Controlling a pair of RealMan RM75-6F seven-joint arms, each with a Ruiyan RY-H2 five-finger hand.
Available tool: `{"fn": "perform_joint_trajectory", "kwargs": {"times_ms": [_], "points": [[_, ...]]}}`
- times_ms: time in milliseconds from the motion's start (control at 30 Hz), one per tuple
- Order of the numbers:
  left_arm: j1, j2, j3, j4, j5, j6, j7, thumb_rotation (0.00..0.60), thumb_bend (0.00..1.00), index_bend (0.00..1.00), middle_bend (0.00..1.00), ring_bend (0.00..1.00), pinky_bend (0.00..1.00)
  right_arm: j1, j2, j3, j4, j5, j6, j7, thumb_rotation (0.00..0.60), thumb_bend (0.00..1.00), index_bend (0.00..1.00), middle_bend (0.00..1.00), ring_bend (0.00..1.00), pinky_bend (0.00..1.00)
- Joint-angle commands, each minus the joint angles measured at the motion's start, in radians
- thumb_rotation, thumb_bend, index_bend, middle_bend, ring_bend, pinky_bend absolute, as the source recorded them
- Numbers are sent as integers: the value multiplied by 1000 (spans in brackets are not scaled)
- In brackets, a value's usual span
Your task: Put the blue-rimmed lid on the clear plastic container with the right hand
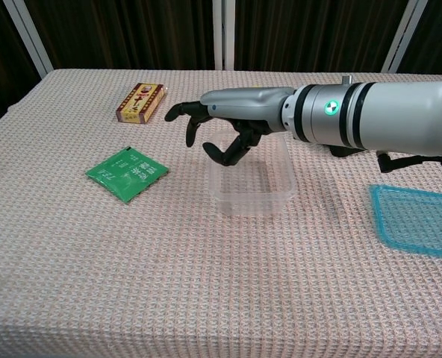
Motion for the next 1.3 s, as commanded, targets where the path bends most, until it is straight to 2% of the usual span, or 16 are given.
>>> {"fn": "perform_joint_trajectory", "kwargs": {"times_ms": [33, 267, 500, 533, 600, 667, 733, 800, 900, 1000, 1167, 1300], "points": [[1, -6, 1, 12, -5, -3, -14, 600, 0, 85, 63, 0, 0, 1, 16, -22, -6, 51, 22, -37, 600, 628, 0, 254, 0, 0], [-10, -19, 0, 35, 8, -10, -34, 600, 0, 85, 63, 0, 0, -24, 116, -70, -96, 156, 78, -109, 600, 628, 0, 289, 0, 0], [-21, -27, 0, 43, 16, -18, -37, 600, 0, 85, 63, 0, 0, -67, 243, -143, -228, 245, 134, -156, 600, 619, 0, 307, 0, 0], [-23, -28, 0, 43, 17, -19, -37, 600, 0, 85, 63, 0, 0, -73, 258, -150, -244, 251, 139, -157, 600, 595, 0, 307, 0, 0], [-27, -28, -1, 40, 20, -21, -35, 600, 0, 85, 63, 0, 0, -84, 291, -165, -279, 254, 154, -159, 600, 458, 0, 300, 0, 0], [-30, -28, -1, 38, 24, -21, -31, 600, 0, 85, 63, 0, 0, -102, 313, -173, -309, 219, 185, -158, 600, 200, 0, 222, 0, 0], [-32, -25, -2, 32, 25, -21, -27, 600, 0, 85, 63, 0, 0, -140, 327, -180, -334, 123, 250, -141, 600, 48, 0, 84, 0, 0], [-34, -23, -4, 26, 24, -20, -22, 600, 0, 85, 63, 0, 0, -184, 336, -193, -349, 20, 323, -115, 600, 14, 0, 10, 0, 0], [-36, -21, -6, 17, 25, -20, -16, 600, 0, 85, 63, 0, 0, -231, 354, -225, -361, -90, 388, -91, 600, 0, 0, 0, 0, 0], [-38, -21, -4, 11, 28, -20, -9, 600, 0, 85, 63, 0, 0, -261, 370, -261, -366, -157, 404, -80, 600, 0, 0, 0, 0, 0], [-38, -21, 0, 0, 29, -19, -1, 600, 0, 85, 63, 0, 0, -281, 351, -292, -345, -188, 393, -106, 600, 0, 0, 0, 0, 0], [-36, -22, 2, -4, 31, -15, 1, 600, 0, 85, 63, 0, 0, -285, 293, -278, -301, -181, 397, -146, 600, 0, 0, 0, 0, 0]]}}
